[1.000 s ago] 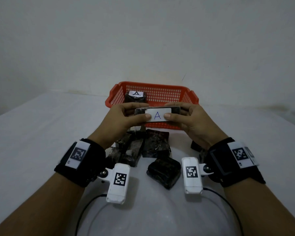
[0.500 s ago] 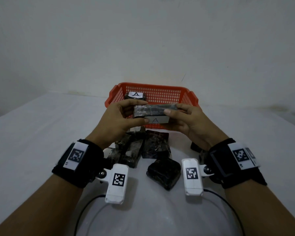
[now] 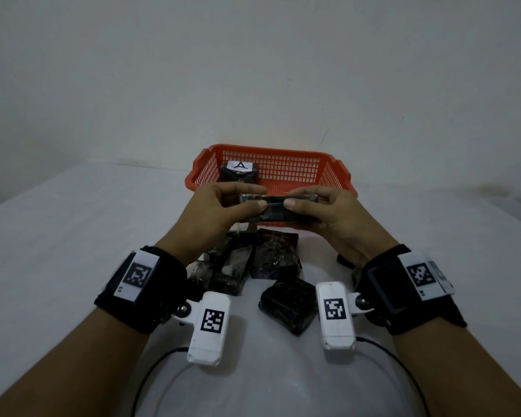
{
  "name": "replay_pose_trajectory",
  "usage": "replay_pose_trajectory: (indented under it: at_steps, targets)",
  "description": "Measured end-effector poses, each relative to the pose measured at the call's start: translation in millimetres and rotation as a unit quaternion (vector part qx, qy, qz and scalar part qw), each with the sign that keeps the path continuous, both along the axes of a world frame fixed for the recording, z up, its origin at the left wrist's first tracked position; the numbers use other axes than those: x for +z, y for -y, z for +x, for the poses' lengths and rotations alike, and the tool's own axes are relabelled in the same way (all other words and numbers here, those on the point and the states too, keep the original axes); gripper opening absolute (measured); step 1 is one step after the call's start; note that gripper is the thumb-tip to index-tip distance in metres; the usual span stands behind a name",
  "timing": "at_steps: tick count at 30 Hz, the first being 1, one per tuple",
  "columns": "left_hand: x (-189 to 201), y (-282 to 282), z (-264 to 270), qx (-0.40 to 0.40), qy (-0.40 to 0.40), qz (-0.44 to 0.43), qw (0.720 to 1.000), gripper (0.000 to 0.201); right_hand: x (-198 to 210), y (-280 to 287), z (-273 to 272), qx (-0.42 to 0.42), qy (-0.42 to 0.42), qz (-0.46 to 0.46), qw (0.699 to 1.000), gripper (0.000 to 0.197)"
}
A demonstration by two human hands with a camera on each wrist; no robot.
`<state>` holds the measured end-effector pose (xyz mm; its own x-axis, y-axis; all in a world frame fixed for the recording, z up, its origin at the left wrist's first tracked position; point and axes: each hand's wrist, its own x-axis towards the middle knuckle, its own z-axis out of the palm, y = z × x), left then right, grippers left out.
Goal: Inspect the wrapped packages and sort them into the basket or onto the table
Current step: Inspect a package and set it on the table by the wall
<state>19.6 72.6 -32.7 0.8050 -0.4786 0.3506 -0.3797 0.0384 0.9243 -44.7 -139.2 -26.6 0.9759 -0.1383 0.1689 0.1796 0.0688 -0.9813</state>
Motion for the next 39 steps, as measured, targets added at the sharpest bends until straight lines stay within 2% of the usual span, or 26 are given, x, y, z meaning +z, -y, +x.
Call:
replay_pose_trajectory:
  at_steps: [5,10,17,20,24,26,29,32,35,37,39]
  targets:
    - [-2.2,0.3,2.5,-0.019,-0.041,0.002,0.999,0.028,-3.3,0.3,1.2,-0.025,0.014,-0.022,0.999,0.034]
    - [-0.8,-2.1,3.9,0.004,-0.028,-0.024,0.999,0.021,0.9,3.8,-2.5,0.049,0.005,0.032,0.998,0.035]
    - [0.3,-1.4,2.2,-0.025,-0.048,-0.037,0.998,0.021,1.4,11.3,-3.3,0.037,0.022,0.012,0.999,0.053]
    - [-0.4,-1.5,2.1,-0.005,-0.027,-0.043,0.999,0.02,-0.5,8.5,-0.6,0.038,0.022,0.021,0.999,0.048]
    - [-1.8,1.7,-0.5,-0.036,-0.042,-0.035,0.998,0.036,-3.6,8.4,0.9,-0.023,0.047,-0.037,0.998,0.047]
    - [-1.8,1.6,-0.3,-0.022,-0.019,-0.028,0.999,0.028,-4.3,7.6,0.2,-0.033,0.051,-0.041,0.997,0.046]
    - [-1.6,-0.6,0.8,0.0,0.012,-0.037,0.999,0.03,-2.1,3.7,-0.1,-0.01,0.049,-0.012,0.999,0.043]
    - [-0.2,-3.1,0.9,-0.005,0.021,-0.044,0.999,0.039,2.1,1.2,-3.0,0.028,0.012,0.041,0.999,0.034]
    - [-0.2,-3.6,-0.2,-0.008,0.039,-0.033,0.999,0.044,3.5,1.9,-4.9,0.03,-0.018,0.055,0.998,0.029]
    - [0.9,-2.4,-1.2,-0.031,0.014,-0.038,0.999,0.043,3.4,2.2,-4.9,0.019,-0.012,0.055,0.998,0.028]
    - [2.0,0.0,-2.5,-0.073,-0.055,-0.054,0.994,0.038,2.6,4.2,-4.7,0.007,0.003,0.04,0.999,0.031]
